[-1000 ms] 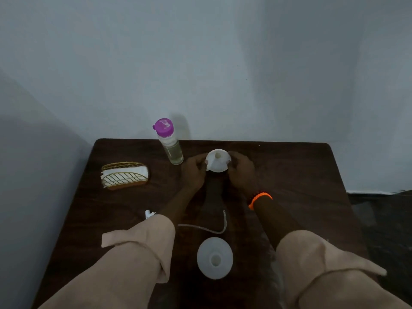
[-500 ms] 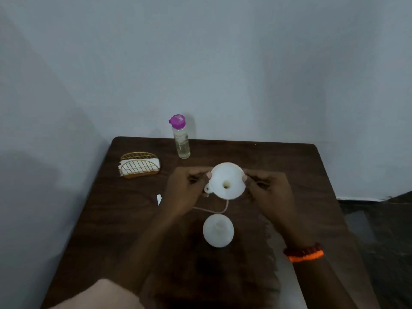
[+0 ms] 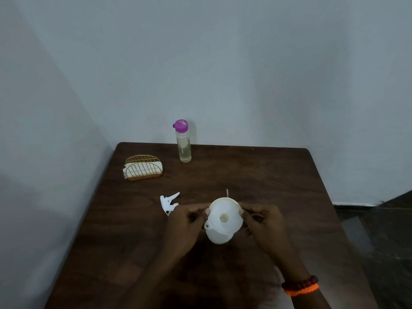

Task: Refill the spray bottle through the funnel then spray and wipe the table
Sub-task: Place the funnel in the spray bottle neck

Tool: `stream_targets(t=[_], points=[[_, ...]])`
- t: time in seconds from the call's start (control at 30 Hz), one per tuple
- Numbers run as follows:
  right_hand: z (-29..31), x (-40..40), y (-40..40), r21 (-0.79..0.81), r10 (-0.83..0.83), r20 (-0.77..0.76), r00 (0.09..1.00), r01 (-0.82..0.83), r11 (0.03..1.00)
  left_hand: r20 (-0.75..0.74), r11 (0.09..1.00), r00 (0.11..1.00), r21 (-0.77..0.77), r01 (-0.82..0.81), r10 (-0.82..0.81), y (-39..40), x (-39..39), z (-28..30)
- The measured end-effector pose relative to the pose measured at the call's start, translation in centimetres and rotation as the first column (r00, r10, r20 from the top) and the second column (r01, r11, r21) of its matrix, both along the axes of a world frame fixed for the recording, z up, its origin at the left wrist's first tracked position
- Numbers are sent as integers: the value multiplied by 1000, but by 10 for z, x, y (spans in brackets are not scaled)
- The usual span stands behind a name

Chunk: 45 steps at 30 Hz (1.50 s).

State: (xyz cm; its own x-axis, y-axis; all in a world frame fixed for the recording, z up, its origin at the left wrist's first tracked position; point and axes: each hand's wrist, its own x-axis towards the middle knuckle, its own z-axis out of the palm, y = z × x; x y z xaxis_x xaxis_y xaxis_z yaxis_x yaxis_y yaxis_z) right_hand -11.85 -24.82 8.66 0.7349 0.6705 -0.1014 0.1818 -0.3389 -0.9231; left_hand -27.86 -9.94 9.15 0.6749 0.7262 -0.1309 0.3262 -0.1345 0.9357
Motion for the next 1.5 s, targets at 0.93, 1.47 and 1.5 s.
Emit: stream_targets(t=[0.93, 1.47, 1.5], points=[[-9, 1, 6, -16, -40, -70, 997, 39, 999, -65, 996, 997, -74, -46, 42, 10, 10, -27], [-4, 44, 30, -88, -49, 20, 999, 50, 995, -108, 985, 990, -137, -101, 87, 49, 20, -23], [-2, 48, 38, -99, -30, 25, 999, 32, 995, -127, 988, 988, -118, -104, 89, 58, 23, -23]])
